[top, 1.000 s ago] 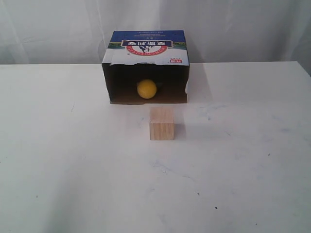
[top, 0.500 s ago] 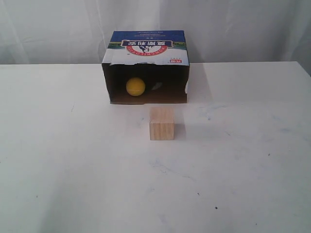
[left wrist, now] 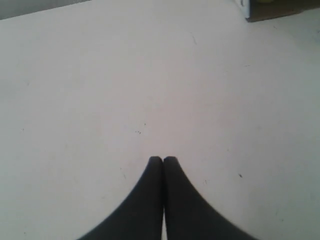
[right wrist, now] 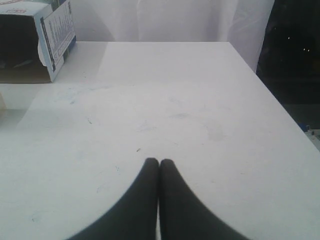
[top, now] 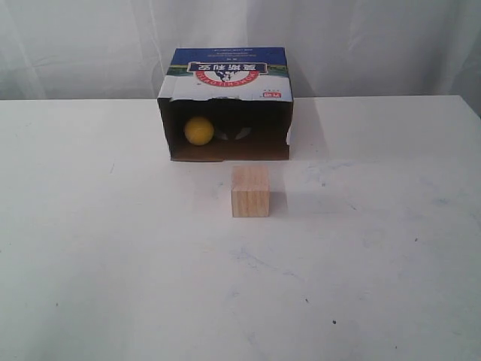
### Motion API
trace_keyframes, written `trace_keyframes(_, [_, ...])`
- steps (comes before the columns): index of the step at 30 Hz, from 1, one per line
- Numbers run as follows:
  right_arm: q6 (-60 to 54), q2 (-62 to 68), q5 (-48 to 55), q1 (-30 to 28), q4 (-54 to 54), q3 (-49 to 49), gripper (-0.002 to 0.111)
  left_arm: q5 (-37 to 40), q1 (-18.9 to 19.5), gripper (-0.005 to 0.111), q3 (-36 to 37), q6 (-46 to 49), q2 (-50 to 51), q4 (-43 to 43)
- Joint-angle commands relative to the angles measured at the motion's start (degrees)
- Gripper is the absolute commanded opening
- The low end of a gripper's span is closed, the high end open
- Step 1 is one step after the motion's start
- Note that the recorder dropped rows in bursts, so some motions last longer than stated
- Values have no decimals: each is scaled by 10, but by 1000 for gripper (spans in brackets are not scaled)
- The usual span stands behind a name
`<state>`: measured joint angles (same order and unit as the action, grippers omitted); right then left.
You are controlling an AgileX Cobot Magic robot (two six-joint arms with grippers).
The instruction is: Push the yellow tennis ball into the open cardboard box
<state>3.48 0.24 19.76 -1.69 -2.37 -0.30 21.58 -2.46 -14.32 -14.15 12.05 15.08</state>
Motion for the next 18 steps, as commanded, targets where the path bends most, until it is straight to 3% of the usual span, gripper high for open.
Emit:
trace_keyframes(1, [3, -2, -1, -1, -1, 3, 0, -51, 54, 0, 62, -39, -59, 6])
trace_keyframes(5, [3, -2, -1, -1, -1, 3, 0, -110, 93, 0, 115, -39, -113, 6])
trace_keyframes(12, [3, -2, -3, -1, 0, 3, 0, -44, 81, 0, 143, -30, -121, -15])
trace_keyframes(18, [3, -2, -1, -1, 0, 3, 0, -39, 76, 0, 143, -30, -121, -41])
